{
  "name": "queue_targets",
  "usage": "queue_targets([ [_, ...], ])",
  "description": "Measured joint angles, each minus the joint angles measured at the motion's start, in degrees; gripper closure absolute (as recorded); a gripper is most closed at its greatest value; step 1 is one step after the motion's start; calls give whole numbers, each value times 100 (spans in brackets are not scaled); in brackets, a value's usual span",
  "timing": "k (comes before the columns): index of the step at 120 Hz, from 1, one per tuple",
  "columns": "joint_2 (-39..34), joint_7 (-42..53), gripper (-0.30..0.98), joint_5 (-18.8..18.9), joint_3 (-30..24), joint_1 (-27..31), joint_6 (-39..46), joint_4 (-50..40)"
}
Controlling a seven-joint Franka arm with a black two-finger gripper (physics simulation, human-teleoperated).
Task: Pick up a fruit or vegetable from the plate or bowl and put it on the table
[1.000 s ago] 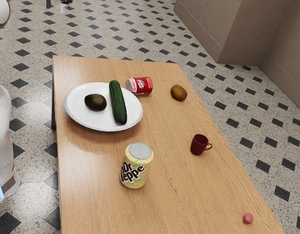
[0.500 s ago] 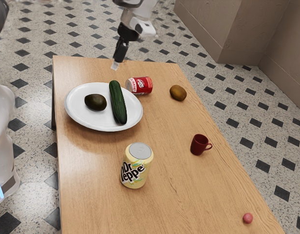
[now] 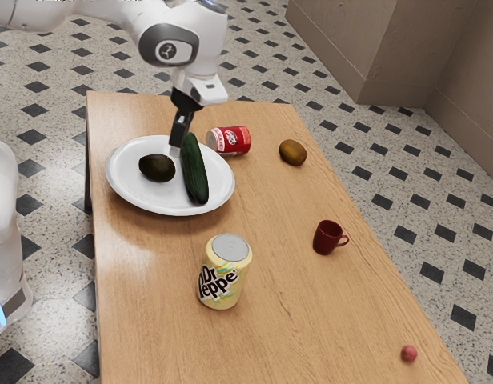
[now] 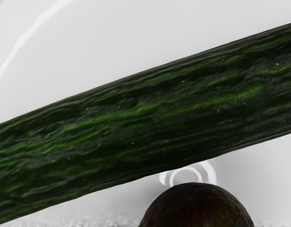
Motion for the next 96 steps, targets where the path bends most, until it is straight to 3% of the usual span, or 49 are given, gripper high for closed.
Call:
queue_targets([
  [25,179,40,2,-8,52,-27,-63,-91],
  [42,-68,-39,2,-6,402,-202,390,-525],
  [70,242,-135,1,0,710,-361,903,-567],
  [96,452,-185,2,-18,736,-351,-454,185],
])
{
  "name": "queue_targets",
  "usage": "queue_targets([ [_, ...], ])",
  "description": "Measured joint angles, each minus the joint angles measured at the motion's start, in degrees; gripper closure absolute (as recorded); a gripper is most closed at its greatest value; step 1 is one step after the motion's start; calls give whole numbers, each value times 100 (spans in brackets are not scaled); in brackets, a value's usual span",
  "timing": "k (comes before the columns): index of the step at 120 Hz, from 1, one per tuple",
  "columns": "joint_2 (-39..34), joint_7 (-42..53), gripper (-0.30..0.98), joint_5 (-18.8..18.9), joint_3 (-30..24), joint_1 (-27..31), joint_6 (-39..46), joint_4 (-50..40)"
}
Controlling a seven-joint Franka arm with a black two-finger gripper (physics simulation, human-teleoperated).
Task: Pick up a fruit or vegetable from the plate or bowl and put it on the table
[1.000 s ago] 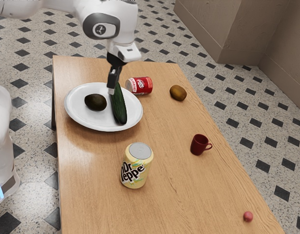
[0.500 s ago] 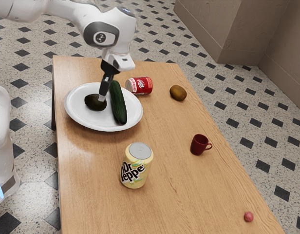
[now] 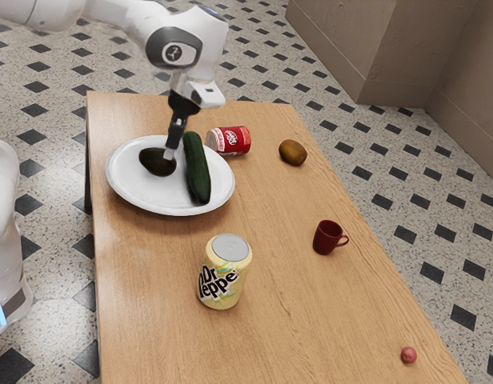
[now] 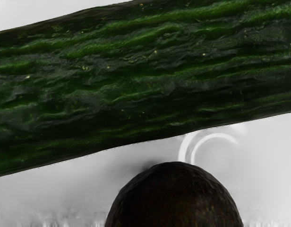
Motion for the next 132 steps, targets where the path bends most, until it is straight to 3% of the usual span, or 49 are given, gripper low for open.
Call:
queue_targets([
  [12,134,-22,2,-8,12,-95,-401,8],
  [33,196,-63,3,-14,48,-191,-160,-382],
  [47,199,-111,26,9,-13,-168,-223,-184],
  [66,131,-162,39,227,-304,-196,-699,548],
  [81,261,-229,40,417,-985,-314,-867,1551],
  [98,285,-404,42,426,-1260,-1279,-839,2243],
  [121,650,-757,41,423,-2693,-1596,-860,3113],
  [132,862,-1027,41,434,-3086,-2134,-998,3254],
])
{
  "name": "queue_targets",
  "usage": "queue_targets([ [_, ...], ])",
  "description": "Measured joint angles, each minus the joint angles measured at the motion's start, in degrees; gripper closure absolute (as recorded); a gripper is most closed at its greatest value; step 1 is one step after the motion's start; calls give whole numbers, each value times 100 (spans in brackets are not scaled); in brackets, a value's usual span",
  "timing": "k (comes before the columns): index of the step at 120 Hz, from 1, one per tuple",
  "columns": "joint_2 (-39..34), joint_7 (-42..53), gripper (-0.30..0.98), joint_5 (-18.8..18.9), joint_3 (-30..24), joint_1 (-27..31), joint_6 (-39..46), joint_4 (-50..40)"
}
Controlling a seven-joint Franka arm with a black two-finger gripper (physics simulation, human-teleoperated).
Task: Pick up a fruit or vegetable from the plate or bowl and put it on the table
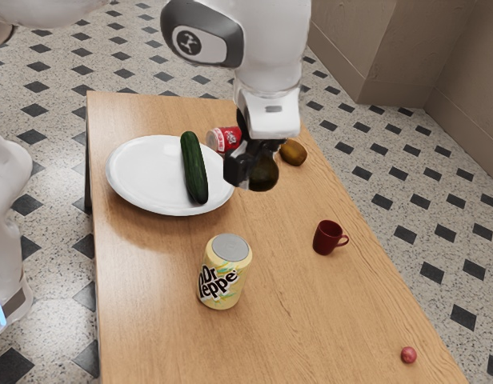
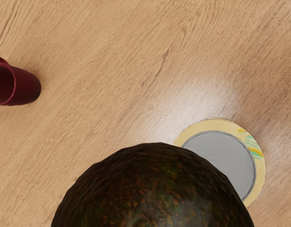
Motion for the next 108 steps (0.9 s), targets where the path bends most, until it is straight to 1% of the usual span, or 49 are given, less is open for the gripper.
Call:
queue_targets([
  [6,167,-167,42,16,-53,-331,-122,196],
  [12,489,-338,42,58,-73,-632,-327,635],
  [25,1260,-672,42,286,-73,-1183,-752,1556],
  [32,1712,-827,40,395,-96,-1373,-848,1821],
  [38,1901,-948,35,446,-85,-1422,-731,1664],
  [46,1963,-1097,33,451,-30,-1279,-335,1182],
  [56,1810,-1265,35,416,297,-1168,451,348],
  [63,1731,-1377,35,395,485,-1072,1070,-62],
  [77,1630,-1595,34,386,682,-899,2280,-555],
  [86,1637,-1723,34,389,720,-836,2884,-681],
  [88,1649,-1745,29,384,729,-838,2968,-692],
  [94,1690,-1803,21,363,744,-869,3096,-706],
  [108,1717,-1927,10,287,753,-1049,3238,-705],
])
